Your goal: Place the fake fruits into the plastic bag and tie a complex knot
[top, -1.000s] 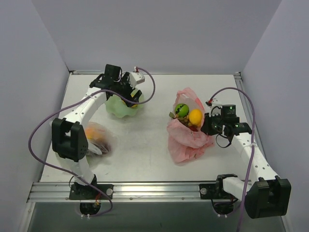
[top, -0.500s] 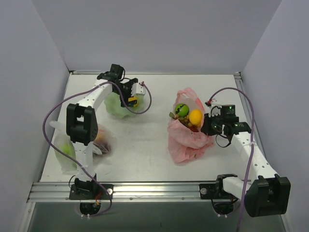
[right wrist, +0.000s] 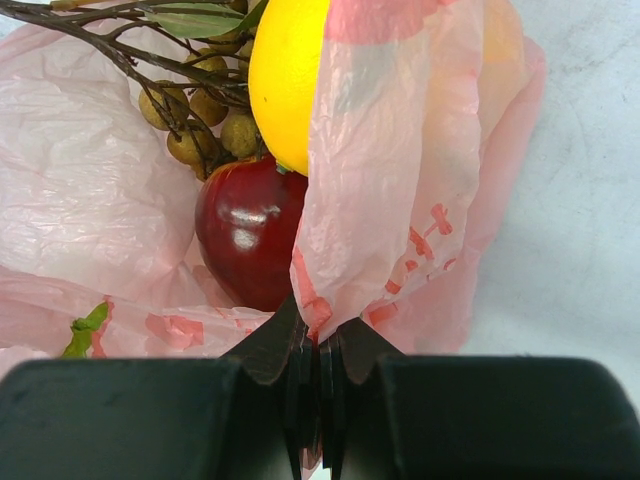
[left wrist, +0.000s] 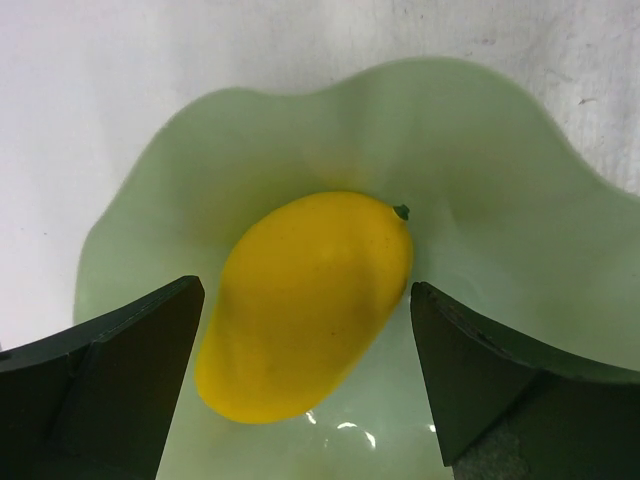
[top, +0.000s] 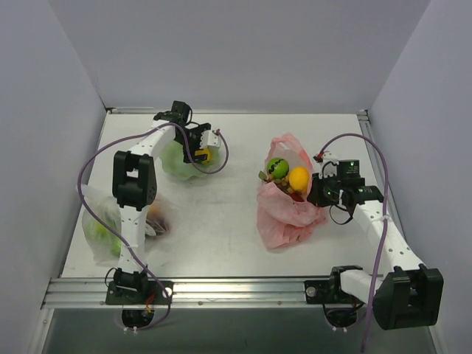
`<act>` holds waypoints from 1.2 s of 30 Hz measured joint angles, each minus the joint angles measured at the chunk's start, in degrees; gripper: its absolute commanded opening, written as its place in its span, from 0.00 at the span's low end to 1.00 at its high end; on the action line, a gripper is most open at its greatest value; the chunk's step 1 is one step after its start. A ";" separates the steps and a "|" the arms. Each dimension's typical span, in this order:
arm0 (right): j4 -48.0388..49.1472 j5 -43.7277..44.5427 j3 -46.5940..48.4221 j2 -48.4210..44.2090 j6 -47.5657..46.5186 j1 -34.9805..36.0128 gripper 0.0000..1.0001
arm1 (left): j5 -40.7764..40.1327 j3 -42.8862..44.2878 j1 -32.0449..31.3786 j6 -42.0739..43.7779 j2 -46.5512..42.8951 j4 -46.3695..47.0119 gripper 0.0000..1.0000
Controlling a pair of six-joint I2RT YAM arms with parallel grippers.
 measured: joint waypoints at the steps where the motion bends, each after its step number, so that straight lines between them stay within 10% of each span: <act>1: 0.00 0.00 0.00 0.11 -0.04 -0.04 0.00 | -0.42 0.09 0.11 0.13 0.46 -0.04 0.96; 21: 0.04 -0.50 0.02 0.72 -0.04 -0.09 0.00 | 0.68 0.24 0.11 -8.70 -2.93 -2.40 0.47; 28: 0.20 -0.81 0.04 0.42 0.90 -0.07 0.00 | 9.79 5.90 -7.23 -30.62 -13.40 1.22 0.44; 36: 0.55 -0.85 0.04 -1.42 2.19 -0.09 0.00 | 12.98 -9.16 -23.43 -71.89 -21.16 35.63 0.43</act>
